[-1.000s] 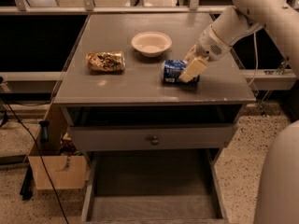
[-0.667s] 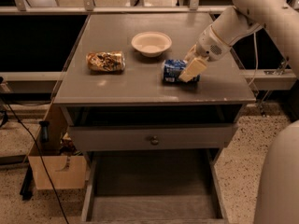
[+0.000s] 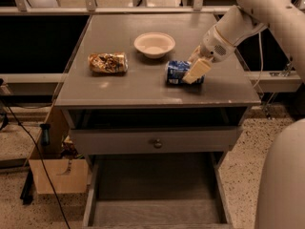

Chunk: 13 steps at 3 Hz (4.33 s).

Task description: Place pepsi can into middle drawer

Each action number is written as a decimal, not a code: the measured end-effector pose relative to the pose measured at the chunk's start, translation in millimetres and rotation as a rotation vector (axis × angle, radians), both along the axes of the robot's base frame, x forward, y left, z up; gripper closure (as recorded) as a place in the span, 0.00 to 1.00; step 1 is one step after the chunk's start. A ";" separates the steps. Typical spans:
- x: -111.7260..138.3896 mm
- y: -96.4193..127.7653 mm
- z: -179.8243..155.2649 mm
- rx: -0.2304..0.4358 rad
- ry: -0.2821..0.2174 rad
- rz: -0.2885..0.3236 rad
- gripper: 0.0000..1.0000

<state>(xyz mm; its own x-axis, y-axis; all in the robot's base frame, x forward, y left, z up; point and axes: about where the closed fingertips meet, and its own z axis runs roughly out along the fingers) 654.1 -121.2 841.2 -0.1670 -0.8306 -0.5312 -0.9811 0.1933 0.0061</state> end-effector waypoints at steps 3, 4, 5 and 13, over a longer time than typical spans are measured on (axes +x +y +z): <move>-51.3 -45.4 78.3 -0.027 -0.072 -0.112 1.00; -110.3 -51.6 106.6 -0.010 -0.138 -0.160 1.00; -173.9 -47.6 121.5 0.016 -0.196 -0.201 1.00; -250.8 -4.9 -65.4 0.186 -0.079 -0.305 1.00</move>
Offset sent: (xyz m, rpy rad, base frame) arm -0.0379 -0.0461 0.0806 -0.0428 -0.0264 -0.0836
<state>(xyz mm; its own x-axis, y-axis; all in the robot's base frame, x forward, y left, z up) 403.3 -126.1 775.8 -0.3445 -0.6372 -0.6894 -0.8773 0.4798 -0.0051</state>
